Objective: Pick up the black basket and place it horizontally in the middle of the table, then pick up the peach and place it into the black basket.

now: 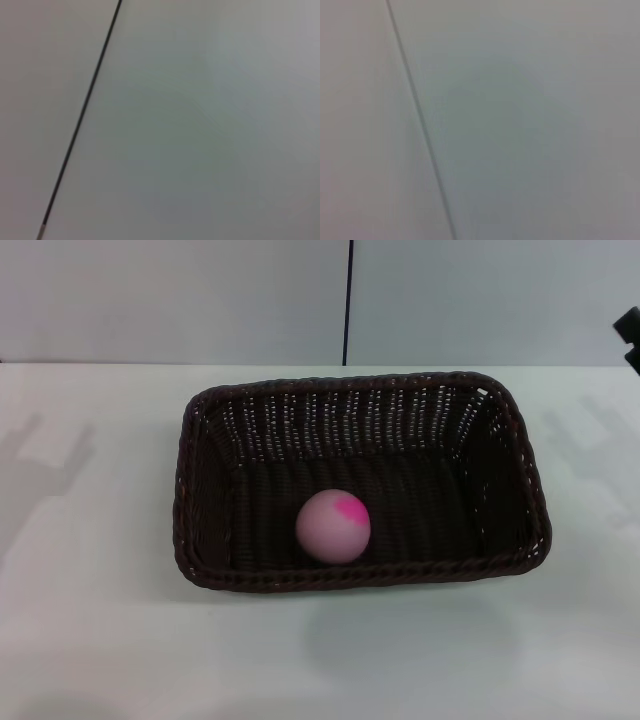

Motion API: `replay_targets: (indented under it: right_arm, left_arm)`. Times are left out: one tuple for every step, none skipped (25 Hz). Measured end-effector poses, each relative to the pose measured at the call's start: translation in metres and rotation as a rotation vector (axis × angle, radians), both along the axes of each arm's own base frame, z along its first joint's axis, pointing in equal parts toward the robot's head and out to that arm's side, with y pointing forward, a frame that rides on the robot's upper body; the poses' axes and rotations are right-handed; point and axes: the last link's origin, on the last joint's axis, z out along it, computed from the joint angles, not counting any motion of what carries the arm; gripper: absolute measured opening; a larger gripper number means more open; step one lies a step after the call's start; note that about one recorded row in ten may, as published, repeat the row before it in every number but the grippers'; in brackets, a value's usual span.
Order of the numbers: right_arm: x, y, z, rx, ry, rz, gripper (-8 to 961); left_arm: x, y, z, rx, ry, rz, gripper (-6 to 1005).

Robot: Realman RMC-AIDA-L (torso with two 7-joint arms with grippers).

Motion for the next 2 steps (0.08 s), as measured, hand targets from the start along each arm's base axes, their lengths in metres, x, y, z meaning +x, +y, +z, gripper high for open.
replay_targets:
  right_arm:
    - [0.001,-0.0009,-0.0023,0.03,-0.008,-0.015,702]
    - [0.0022,-0.0019,-0.0036,0.053,-0.015,-0.028,702]
  left_arm:
    - [0.0009,-0.0017,-0.0018,0.001,0.01,-0.008,786]
    - [0.0009,-0.0017,-0.0018,0.001,0.01,-0.008,786]
